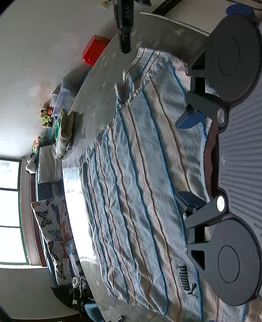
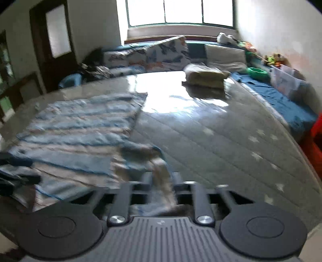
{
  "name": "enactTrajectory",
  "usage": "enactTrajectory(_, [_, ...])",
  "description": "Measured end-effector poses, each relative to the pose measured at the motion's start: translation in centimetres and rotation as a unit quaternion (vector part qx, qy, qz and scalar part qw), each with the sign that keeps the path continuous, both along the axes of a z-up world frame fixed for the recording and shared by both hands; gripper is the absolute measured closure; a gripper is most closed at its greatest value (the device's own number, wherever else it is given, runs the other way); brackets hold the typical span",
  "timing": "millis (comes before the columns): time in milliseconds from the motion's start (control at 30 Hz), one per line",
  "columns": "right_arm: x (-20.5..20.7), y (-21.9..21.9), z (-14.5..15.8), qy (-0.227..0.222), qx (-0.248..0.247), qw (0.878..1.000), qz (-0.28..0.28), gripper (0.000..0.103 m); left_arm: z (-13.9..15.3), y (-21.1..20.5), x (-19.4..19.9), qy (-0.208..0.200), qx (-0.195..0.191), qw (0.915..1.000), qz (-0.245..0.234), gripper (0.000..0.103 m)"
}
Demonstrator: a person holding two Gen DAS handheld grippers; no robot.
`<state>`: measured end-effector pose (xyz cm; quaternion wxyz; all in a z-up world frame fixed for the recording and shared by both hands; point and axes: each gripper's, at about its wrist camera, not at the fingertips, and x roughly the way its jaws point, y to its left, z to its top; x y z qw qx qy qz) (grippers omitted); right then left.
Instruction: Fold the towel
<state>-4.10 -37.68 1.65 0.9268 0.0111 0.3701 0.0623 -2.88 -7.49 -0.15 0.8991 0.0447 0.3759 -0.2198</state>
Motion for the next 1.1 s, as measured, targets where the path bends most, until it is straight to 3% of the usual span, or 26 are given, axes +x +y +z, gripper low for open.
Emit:
enactTrajectory(233, [-0.3,-1.1,-2.5,0.038,0.011,0.999,-0.03,0.065,0.3,-1.4,0.2,-0.004,0.0,0.9999,-0.014,0.031])
enactTrajectory(267, [-0.4,-1.2,-2.7,0.04,0.015,0.999,-0.032,0.068,0.3,-1.6,0.2,-0.004,0.0,0.9999,-0.017,0.03])
enactTrajectory(367, [-0.8,-1.3,-2.9,0.035,0.023,0.998,-0.041,0.092,0.2,-1.9,0.2,-0.002,0.002,0.9998,-0.021,0.03])
enactTrajectory(533, [-1.2,-1.3,-1.0,0.006,0.056,0.998,-0.037,0.1,0.2,-1.4,0.2,-0.002,0.003,0.9999,-0.015,0.03])
enactTrajectory(733, [-1.6,2.4,3.4,-0.056,0.087,0.993,0.053,0.1,0.2,-0.2,0.2,-0.004,0.0,1.0,0.0,0.03])
enactTrajectory(867, [-1.1,6.3,5.0,-0.073,0.095,0.985,0.127,0.1,0.3,0.5,0.1,-0.006,-0.004,0.9999,0.009,0.03])
enactTrajectory(1100, [1.2,10.7,3.3,-0.032,0.115,0.972,0.202,0.093,0.5,2.2,-0.2,-0.008,-0.006,0.9994,0.032,0.03])
